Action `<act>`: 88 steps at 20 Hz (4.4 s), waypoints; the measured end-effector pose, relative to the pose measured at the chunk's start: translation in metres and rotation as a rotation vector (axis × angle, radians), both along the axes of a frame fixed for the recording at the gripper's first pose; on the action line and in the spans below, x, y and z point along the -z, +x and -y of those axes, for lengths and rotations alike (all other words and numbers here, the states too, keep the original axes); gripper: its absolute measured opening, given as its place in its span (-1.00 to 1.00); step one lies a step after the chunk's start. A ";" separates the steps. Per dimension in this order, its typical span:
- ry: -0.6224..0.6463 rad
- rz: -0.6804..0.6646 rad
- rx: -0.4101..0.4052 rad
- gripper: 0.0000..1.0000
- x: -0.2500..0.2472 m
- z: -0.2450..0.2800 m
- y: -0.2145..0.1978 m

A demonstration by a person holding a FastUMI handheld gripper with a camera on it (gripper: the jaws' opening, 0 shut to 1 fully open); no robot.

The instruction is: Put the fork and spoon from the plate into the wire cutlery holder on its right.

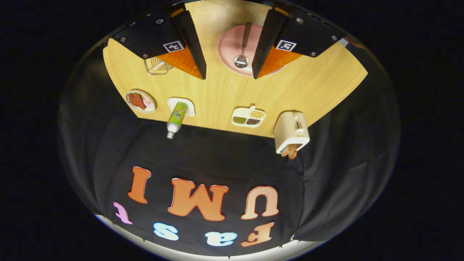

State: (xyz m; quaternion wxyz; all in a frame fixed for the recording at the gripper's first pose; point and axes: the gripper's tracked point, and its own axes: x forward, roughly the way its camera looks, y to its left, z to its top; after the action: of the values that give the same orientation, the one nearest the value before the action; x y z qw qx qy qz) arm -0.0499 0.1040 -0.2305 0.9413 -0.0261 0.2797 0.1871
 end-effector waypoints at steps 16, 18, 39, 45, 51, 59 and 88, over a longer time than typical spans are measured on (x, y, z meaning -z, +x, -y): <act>-0.179 -0.455 -0.113 -0.16 0.142 -0.027 -0.041; -0.174 -0.480 -0.117 -0.29 0.148 -0.030 -0.040; 0.006 -0.482 -0.042 -0.84 0.103 -0.007 -0.025; 0.011 -0.414 0.055 -0.84 0.048 0.064 -0.001; -0.068 -0.450 0.149 -0.84 0.036 0.149 0.008; -0.190 -0.636 0.117 -0.84 0.059 0.202 0.006; -0.089 -0.510 0.172 -0.60 0.055 0.164 0.073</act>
State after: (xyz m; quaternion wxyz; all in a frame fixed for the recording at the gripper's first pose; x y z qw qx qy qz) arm 0.0227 -0.0598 -0.2852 0.8509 0.0045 0.5168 0.0946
